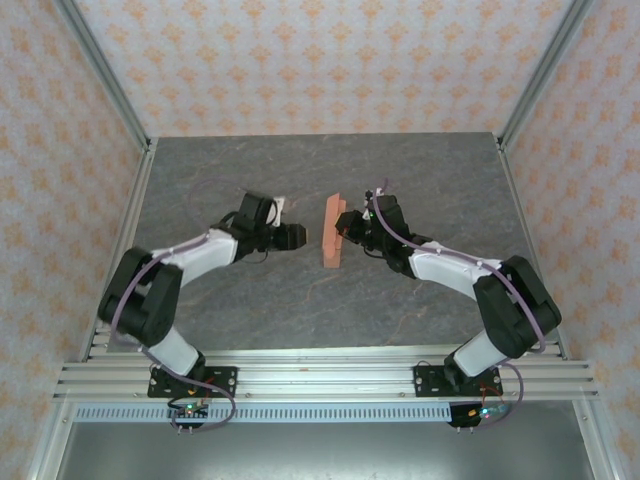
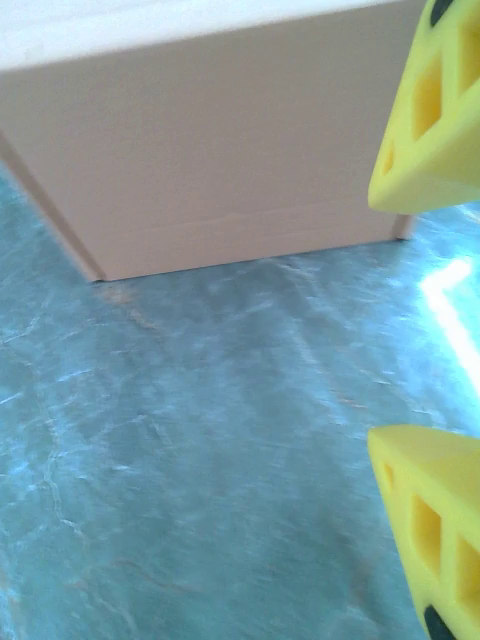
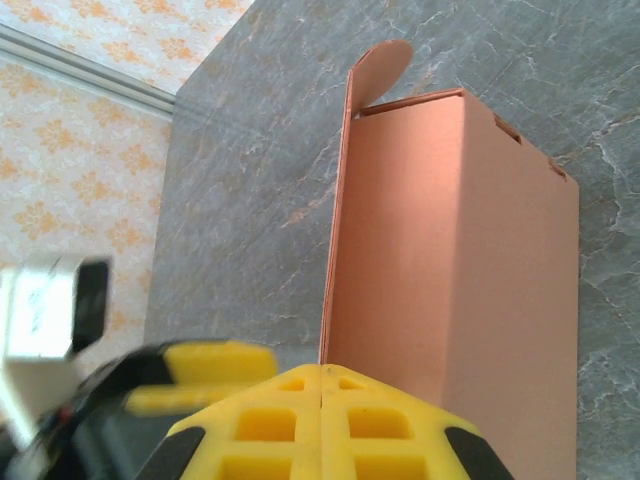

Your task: Fold the paper box

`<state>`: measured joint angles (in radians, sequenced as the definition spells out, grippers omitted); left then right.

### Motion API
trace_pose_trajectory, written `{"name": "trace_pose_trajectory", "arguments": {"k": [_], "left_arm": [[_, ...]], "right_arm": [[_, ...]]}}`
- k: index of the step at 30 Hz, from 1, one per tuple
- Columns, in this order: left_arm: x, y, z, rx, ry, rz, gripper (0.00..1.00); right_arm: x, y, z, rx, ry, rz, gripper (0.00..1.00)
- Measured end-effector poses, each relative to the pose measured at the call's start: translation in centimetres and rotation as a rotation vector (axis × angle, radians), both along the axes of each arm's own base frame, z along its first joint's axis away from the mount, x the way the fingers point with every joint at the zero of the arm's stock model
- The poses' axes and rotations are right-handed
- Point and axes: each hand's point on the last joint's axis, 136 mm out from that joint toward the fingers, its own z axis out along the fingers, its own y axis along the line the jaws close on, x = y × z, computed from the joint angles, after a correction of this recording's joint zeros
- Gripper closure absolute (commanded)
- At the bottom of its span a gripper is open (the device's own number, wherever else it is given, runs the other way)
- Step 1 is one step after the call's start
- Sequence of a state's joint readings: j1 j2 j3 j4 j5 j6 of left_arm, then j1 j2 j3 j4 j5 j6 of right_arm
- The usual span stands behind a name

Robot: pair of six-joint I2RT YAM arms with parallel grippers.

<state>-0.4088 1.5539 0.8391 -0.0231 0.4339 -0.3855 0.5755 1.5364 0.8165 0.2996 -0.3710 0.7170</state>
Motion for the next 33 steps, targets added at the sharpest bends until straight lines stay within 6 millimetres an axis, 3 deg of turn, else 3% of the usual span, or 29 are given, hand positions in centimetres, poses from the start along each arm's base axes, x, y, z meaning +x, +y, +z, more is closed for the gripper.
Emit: {"name": "trace_pose_trajectory", "arguments": {"k": [5, 8, 21, 33], "left_arm": [[-5.8, -3.3, 0.4, 0.101, -0.194, -0.127, 0.19], [-6.9, -4.6, 0.6, 0.155, -0.285, -0.160, 0.17], [-4.1, -8.5, 1.9, 0.315, -0.504, -0.087, 0.13], [-2.1, -8.6, 1.9, 0.335, -0.558, 0.004, 0.32]], "right_arm": [[0.1, 0.0, 0.1, -0.006, 0.004, -0.004, 1.00], [0.2, 0.0, 0.1, -0.008, 0.007, -0.004, 1.00], [0.2, 0.0, 0.0, -0.011, 0.011, -0.005, 1.00], [0.2, -0.1, -0.1, -0.017, 0.014, -0.011, 1.00]]}}
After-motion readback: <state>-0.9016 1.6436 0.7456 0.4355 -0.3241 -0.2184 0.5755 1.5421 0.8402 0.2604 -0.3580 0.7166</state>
